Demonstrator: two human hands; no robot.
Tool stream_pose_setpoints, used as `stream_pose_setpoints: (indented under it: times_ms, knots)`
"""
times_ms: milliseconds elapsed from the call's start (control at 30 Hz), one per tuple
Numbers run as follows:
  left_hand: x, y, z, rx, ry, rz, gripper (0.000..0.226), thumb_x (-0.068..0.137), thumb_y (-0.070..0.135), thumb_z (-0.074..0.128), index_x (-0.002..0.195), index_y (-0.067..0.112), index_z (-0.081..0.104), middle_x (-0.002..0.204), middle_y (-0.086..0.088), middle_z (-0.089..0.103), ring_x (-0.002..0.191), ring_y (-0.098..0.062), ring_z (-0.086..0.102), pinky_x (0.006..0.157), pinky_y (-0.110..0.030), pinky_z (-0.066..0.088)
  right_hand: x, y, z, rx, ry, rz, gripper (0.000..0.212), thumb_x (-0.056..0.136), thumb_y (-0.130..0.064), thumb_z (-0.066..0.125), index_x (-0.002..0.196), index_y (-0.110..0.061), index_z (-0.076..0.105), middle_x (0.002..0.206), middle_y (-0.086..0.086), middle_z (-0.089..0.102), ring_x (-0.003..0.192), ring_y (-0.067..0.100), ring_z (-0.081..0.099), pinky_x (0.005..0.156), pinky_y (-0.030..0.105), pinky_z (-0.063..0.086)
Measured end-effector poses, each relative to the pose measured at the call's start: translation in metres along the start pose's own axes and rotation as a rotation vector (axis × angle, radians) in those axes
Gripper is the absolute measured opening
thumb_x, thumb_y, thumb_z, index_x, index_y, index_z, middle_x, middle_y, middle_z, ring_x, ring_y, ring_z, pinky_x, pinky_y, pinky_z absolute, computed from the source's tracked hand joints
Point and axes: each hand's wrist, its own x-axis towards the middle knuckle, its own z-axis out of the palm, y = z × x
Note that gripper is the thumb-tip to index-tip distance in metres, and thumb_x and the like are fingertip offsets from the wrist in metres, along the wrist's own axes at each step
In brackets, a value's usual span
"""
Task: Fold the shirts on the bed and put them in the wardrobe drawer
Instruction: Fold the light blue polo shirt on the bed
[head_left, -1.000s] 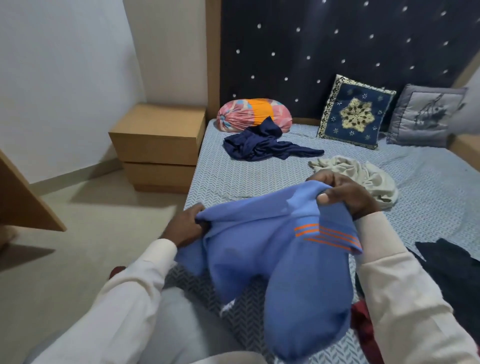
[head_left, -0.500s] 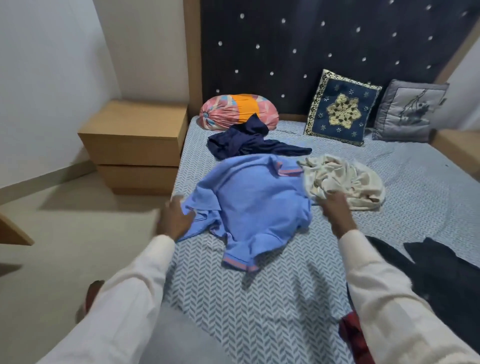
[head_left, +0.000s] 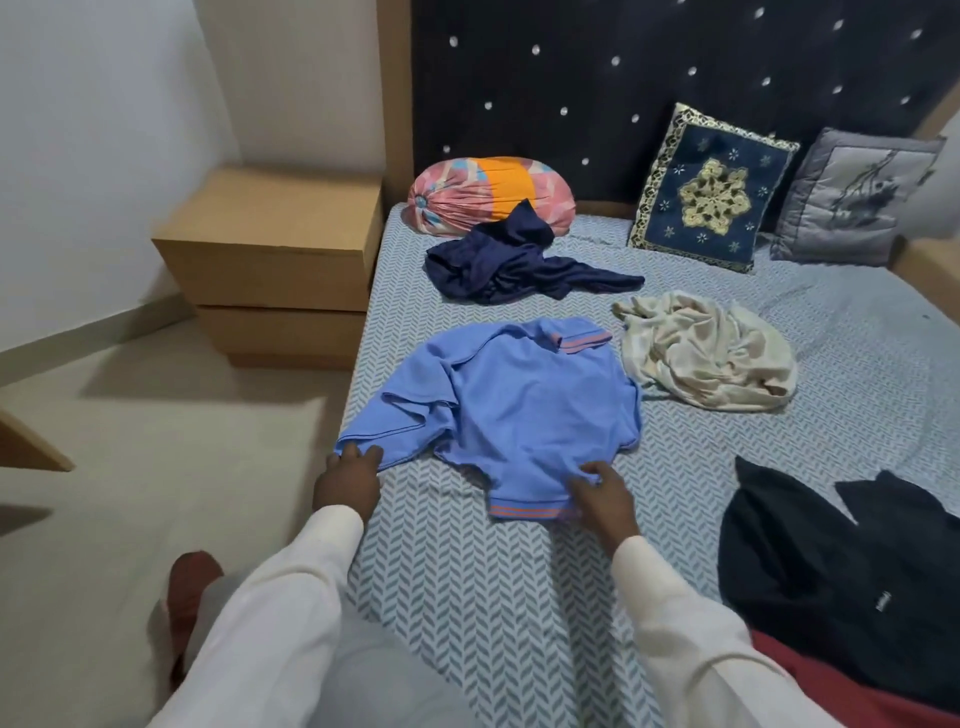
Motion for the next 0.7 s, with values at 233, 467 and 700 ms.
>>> stream_pose_setpoints:
  times_ms: [233, 467, 700]
  knots:
    - [-0.001, -0.007, 0.012, 0.081, 0.240, 0.208, 0.038, 0.073, 0.004, 0.059, 0.111, 0.011, 0.060, 0.108, -0.014, 0.062, 0.100, -0.036, 0.056, 0.083, -0.043, 0.045, 0.036, 0.014, -0.130, -0.092, 0.416, 0.131, 0.039, 0.070, -0.024, 0.072, 0.106, -0.013, 0.062, 0.103, 0.023, 0.066, 0.097, 0.040, 0.063, 0.088, 0.047, 0.052]
    - [-0.028, -0.008, 0.006, -0.315, 0.415, 0.280, 0.031, 0.064, 0.005, 0.057, 0.094, 0.011, 0.058, 0.085, -0.013, 0.055, 0.080, -0.034, 0.052, 0.068, -0.040, 0.044, -0.001, 0.001, -0.052, -0.426, -0.188, -0.254, 0.045, 0.075, -0.022, 0.080, 0.115, -0.016, 0.061, 0.104, 0.011, 0.065, 0.101, 0.029, 0.062, 0.086, 0.035, 0.048]
    - [-0.043, -0.031, -0.043, -0.372, 0.267, 0.320, 0.022, 0.090, 0.037, 0.034, 0.094, 0.023, 0.050, 0.097, -0.001, 0.057, 0.090, -0.025, 0.051, 0.071, -0.037, 0.045, -0.009, 0.006, -0.012, -0.756, -0.066, -0.361, 0.010, 0.083, -0.014, 0.058, 0.084, -0.024, 0.057, 0.095, 0.008, 0.065, 0.097, 0.031, 0.061, 0.075, 0.038, 0.048]
